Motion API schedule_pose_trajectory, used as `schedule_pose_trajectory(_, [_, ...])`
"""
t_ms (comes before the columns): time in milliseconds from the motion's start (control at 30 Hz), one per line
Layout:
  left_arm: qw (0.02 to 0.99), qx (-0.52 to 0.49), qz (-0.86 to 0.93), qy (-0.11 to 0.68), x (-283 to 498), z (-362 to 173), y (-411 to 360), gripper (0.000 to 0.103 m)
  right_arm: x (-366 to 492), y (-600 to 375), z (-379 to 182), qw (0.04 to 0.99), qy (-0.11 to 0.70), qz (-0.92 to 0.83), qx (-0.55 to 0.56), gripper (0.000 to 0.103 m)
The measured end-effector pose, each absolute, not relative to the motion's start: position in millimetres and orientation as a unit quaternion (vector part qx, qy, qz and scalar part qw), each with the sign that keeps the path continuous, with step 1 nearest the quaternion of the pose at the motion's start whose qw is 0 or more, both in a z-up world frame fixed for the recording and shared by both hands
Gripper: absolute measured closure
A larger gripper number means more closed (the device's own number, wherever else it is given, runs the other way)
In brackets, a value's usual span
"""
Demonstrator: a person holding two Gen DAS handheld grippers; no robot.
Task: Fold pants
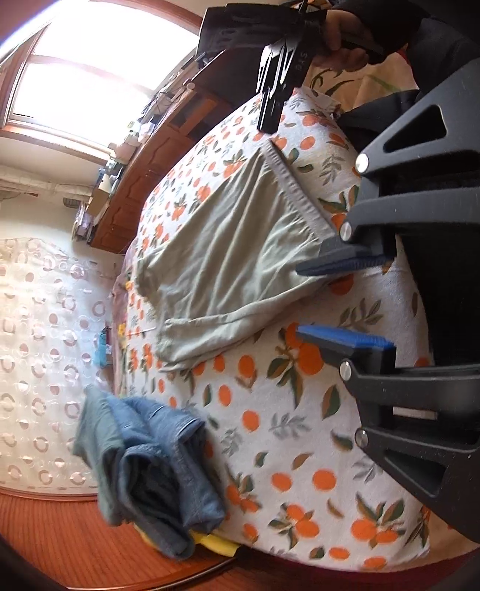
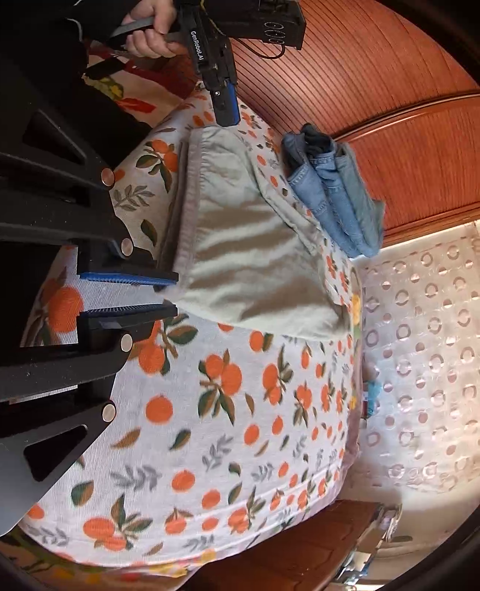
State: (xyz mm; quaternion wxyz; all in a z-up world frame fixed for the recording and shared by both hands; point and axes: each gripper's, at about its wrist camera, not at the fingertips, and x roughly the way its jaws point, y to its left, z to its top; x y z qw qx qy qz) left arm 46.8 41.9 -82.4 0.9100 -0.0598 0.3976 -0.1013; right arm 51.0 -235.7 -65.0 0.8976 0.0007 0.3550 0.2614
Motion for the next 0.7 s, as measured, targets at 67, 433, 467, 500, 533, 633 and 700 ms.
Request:
schedule_pose_trajectory(67, [0.913,-0.058,-0.099,0.391,49.6,-77.1,44.3,0.07,51.7,-241.5,-59.9,0.9,0.35,0.258,0.003,0.092])
schedule_pose_trajectory(433, [0.923,-0.006,-0.099,0.373,118.5,-70.3,36.1,0.07,111.6,-225.3,-35.8,0.915,0.311,0.256,-0.023,0.09])
schedule_pose_trajectory(467, [0.922,-0.003,-0.099,0.373,123.4,-69.5,35.3,0.07,119.1,-221.4,-35.7,0.915,0.311,0.257,-0.027,0.09])
schedule_pose_trajectory(500, [0.922,0.001,-0.101,0.375,130.8,-69.6,33.8,0.07,127.1,-216.7,-36.7,0.915,0.311,0.256,-0.03,0.089])
schedule_pose_trajectory(533, [0.921,0.004,-0.103,0.375,136.3,-70.0,32.3,0.07,134.7,-212.9,-37.4,0.914,0.313,0.256,-0.033,0.088])
schedule_pose_trajectory(633, [0.919,0.015,-0.112,0.379,159.4,-71.3,28.2,0.07,156.1,-201.2,-42.3,0.913,0.319,0.251,-0.042,0.074])
schedule_pose_trajectory(700, [0.916,0.026,-0.111,0.385,175.5,-74.4,24.9,0.071,167.4,-193.6,-45.1,0.912,0.322,0.249,-0.049,0.07])
